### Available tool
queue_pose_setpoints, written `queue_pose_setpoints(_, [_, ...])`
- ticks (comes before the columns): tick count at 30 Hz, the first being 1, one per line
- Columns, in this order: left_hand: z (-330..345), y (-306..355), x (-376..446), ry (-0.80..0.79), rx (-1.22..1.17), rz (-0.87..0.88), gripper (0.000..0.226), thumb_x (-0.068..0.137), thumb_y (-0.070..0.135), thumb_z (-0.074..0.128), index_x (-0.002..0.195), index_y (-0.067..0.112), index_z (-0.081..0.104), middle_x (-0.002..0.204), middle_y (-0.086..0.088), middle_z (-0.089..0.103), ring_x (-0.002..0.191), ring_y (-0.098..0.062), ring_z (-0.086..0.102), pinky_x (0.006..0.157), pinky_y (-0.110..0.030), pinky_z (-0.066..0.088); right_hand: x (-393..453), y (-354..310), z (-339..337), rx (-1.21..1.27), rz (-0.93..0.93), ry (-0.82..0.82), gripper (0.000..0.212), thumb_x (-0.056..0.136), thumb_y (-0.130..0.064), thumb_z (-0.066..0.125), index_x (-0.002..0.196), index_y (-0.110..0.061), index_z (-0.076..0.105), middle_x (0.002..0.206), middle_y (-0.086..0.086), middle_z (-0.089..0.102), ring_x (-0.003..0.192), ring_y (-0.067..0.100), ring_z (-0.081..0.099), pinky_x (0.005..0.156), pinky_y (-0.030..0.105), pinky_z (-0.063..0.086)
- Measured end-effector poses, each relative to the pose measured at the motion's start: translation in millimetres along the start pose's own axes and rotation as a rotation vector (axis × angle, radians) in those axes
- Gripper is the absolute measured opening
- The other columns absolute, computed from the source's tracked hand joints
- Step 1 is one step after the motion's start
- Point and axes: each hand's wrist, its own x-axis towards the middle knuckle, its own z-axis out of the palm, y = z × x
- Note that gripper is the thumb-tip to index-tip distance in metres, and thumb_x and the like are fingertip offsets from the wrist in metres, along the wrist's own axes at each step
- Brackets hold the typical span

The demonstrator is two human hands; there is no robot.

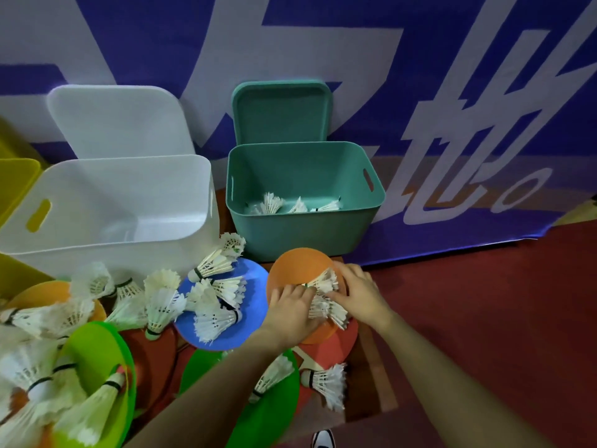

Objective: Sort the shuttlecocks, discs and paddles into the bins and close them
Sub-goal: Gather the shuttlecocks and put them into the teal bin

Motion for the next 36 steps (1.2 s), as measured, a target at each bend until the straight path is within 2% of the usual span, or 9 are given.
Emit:
queue_pose_setpoints(7, [27.7, 14.0, 7.9, -0.019, -0.054, -0.139, 0.054, 0.091, 0.045, 0.047, 0.140, 0.027, 0.032, 0.140, 0.004, 0.043, 0.127, -0.018, 0.035, 0.096, -0.034, 0.018, 24.8, 19.2, 10.5, 0.061, -0.146, -0.071, 0.066, 0.080, -0.039, 0.068, 0.136, -0.022, 0.039, 0.133, -0.003, 0.044, 0.121, 0.019, 0.040, 0.097, 0.030, 0.029])
queue_pose_setpoints(12, [30.7, 16.7, 1.8, 0.109, -0.106, -0.179, 0.046, 0.092, 0.043, 0.048, 0.134, 0.027, 0.040, 0.134, 0.007, 0.047, 0.122, -0.013, 0.040, 0.085, -0.030, 0.015, 29.4, 24.8, 9.6, 0.084, -0.229, -0.046, 0.048, 0.079, -0.031, 0.071, 0.119, -0.019, 0.047, 0.117, -0.004, 0.052, 0.110, 0.017, 0.048, 0.091, 0.029, 0.033])
queue_pose_setpoints(15, [25.0, 17.4, -2.5, 0.200, -0.117, -0.153, 0.045, 0.091, 0.043, 0.050, 0.131, 0.024, 0.044, 0.130, 0.005, 0.050, 0.119, -0.016, 0.043, 0.086, -0.032, 0.017, 25.0, 26.1, 7.2, 0.127, -0.227, -0.020, 0.042, 0.080, -0.031, 0.070, 0.114, -0.018, 0.049, 0.113, -0.005, 0.052, 0.104, 0.019, 0.051, 0.086, 0.030, 0.038])
queue_pose_setpoints(19, [15.1, 12.2, -7.6, 0.321, -0.132, -0.065, 0.040, 0.086, 0.041, 0.056, 0.120, 0.020, 0.054, 0.111, 0.002, 0.060, 0.103, -0.021, 0.056, 0.085, -0.034, 0.024, 12.9, 27.1, 0.1, 0.216, -0.209, 0.076, 0.040, 0.079, -0.033, 0.070, 0.111, -0.021, 0.049, 0.107, -0.010, 0.050, 0.100, 0.019, 0.054, 0.081, 0.037, 0.046])
queue_pose_setpoints(22, [2.8, 8.4, -15.1, 0.417, -0.127, -0.046, 0.037, 0.083, 0.046, 0.047, 0.112, 0.024, 0.051, 0.097, 0.005, 0.063, 0.089, -0.017, 0.059, 0.079, -0.030, 0.025, 2.7, 24.9, -9.7, 0.270, -0.209, 0.147, 0.042, 0.080, -0.028, 0.069, 0.116, -0.022, 0.048, 0.111, -0.009, 0.052, 0.104, 0.015, 0.055, 0.082, 0.039, 0.049])
queue_pose_setpoints(26, [-24.8, 3.8, -18.9, 0.579, -0.149, -0.030, 0.039, 0.082, 0.045, 0.045, 0.115, 0.024, 0.045, 0.103, 0.001, 0.064, 0.096, -0.010, 0.049, 0.082, -0.028, 0.026, -7.0, 9.4, -29.8, 0.315, -0.262, 0.313, 0.046, 0.082, -0.023, 0.068, 0.124, -0.019, 0.049, 0.112, -0.012, 0.047, 0.103, 0.011, 0.054, 0.082, 0.032, 0.049])
queue_pose_setpoints(29, [-59.3, 2.6, -9.8, 0.684, -0.160, -0.031, 0.042, 0.084, 0.042, 0.051, 0.120, 0.019, 0.051, 0.108, -0.001, 0.064, 0.099, -0.017, 0.056, 0.087, -0.029, 0.027, -4.4, -11.7, -49.3, 0.314, -0.315, 0.430, 0.041, 0.084, -0.023, 0.067, 0.122, -0.018, 0.053, 0.112, -0.009, 0.047, 0.097, 0.007, 0.053, 0.077, 0.024, 0.044])
queue_pose_setpoints(31, [-84.3, 1.2, 2.9, 0.764, -0.107, -0.020, 0.041, 0.082, 0.039, 0.057, 0.117, 0.018, 0.053, 0.107, -0.001, 0.065, 0.096, -0.019, 0.058, 0.084, -0.027, 0.026, 4.2, -26.8, -63.9, 0.301, -0.345, 0.489, 0.038, 0.085, -0.024, 0.066, 0.120, -0.014, 0.054, 0.114, -0.003, 0.049, 0.096, 0.006, 0.050, 0.075, 0.018, 0.039])
queue_pose_setpoints(36, [-142.6, -5.6, 38.6, 0.854, -0.063, -0.075, 0.039, 0.084, 0.028, 0.067, 0.119, 0.015, 0.056, 0.112, -0.003, 0.064, 0.102, -0.023, 0.055, 0.084, -0.029, 0.025, 40.8, -58.1, -99.6, 0.304, -0.381, 0.608, 0.035, 0.086, -0.020, 0.065, 0.116, -0.009, 0.053, 0.117, 0.004, 0.047, 0.103, 0.013, 0.048, 0.079, 0.015, 0.036])
